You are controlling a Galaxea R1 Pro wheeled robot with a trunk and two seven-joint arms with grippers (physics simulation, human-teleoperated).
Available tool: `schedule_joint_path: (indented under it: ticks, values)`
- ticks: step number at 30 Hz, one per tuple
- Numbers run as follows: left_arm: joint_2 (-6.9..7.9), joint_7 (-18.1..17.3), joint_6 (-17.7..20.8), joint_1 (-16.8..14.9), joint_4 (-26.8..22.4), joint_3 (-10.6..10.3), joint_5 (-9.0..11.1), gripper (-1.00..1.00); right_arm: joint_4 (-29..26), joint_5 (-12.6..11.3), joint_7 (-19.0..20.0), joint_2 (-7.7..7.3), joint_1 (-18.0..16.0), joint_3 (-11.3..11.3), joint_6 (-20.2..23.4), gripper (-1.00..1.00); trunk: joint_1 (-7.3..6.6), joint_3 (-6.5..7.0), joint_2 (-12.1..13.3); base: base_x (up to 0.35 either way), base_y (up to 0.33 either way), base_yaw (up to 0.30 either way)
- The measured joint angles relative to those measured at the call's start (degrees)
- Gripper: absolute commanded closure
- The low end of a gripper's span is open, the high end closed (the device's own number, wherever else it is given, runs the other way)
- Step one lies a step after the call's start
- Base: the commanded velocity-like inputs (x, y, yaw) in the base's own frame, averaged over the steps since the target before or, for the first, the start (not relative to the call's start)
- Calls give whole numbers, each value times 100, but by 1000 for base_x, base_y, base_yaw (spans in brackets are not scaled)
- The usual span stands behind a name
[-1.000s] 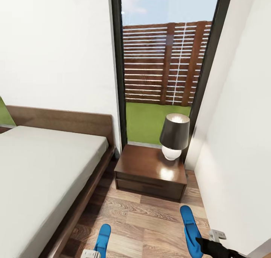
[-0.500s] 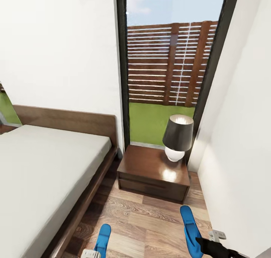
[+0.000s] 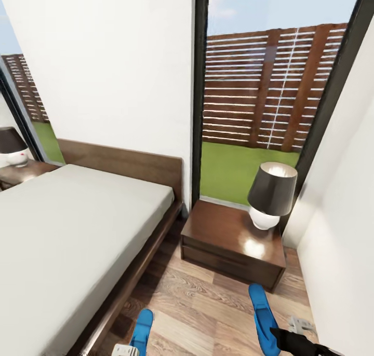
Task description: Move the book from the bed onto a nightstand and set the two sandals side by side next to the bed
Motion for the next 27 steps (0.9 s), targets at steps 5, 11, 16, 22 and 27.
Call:
schedule_joint_path:
  ticks: [5, 11, 16, 22, 27]
  values:
    - [-2, 0, 0, 0, 0, 0, 0, 100, 0, 0, 0, 0, 0, 1, 0, 100, 0, 0, 0, 0, 0, 294]
    - [-34, 0, 0, 0, 0, 0, 1, 100, 0, 1, 0, 0, 0, 3, 0, 100, 0, 0, 0, 0, 0, 294]
    - [-35, 0, 0, 0, 0, 0, 1, 100, 0, 1, 0, 0, 0, 3, 0, 100, 0, 0, 0, 0, 0, 294]
    - [-35, 0, 0, 0, 0, 0, 0, 100, 0, 1, 0, 0, 1, 3, 0, 100, 0, 0, 0, 0, 0, 294]
    - [-35, 0, 0, 0, 0, 0, 0, 100, 0, 1, 0, 0, 0, 3, 1, 100, 0, 0, 0, 0, 0, 294]
